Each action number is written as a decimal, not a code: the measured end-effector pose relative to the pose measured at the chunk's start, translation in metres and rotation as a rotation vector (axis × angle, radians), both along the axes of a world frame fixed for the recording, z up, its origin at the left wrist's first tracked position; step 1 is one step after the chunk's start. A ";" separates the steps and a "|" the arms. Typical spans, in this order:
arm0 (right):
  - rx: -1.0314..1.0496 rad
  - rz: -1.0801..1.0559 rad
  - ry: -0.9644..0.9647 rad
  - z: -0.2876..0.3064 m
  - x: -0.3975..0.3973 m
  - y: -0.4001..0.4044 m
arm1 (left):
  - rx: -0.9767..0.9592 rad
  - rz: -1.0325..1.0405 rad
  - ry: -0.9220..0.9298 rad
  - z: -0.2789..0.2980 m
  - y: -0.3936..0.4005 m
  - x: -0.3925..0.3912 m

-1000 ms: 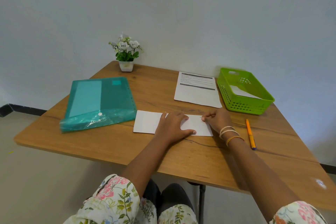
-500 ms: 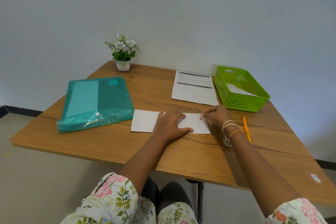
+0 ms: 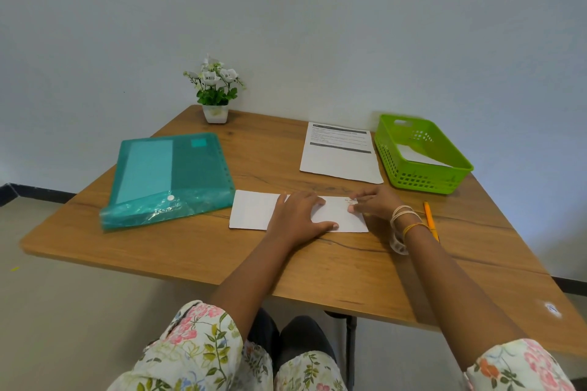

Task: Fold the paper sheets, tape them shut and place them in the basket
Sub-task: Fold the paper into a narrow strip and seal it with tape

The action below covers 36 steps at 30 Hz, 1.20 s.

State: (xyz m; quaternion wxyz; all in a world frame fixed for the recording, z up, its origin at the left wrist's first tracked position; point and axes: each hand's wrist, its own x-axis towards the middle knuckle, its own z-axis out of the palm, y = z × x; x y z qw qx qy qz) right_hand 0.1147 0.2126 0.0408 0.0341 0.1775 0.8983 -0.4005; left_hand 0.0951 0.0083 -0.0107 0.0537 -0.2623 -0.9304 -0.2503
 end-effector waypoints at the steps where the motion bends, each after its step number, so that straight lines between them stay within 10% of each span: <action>1: -0.011 -0.038 0.024 -0.002 0.001 0.000 | -0.001 -0.001 0.003 0.000 0.000 0.000; 36: 0.484 0.167 -0.195 0.004 0.033 -0.042 | -0.197 0.066 -0.149 0.031 -0.024 -0.005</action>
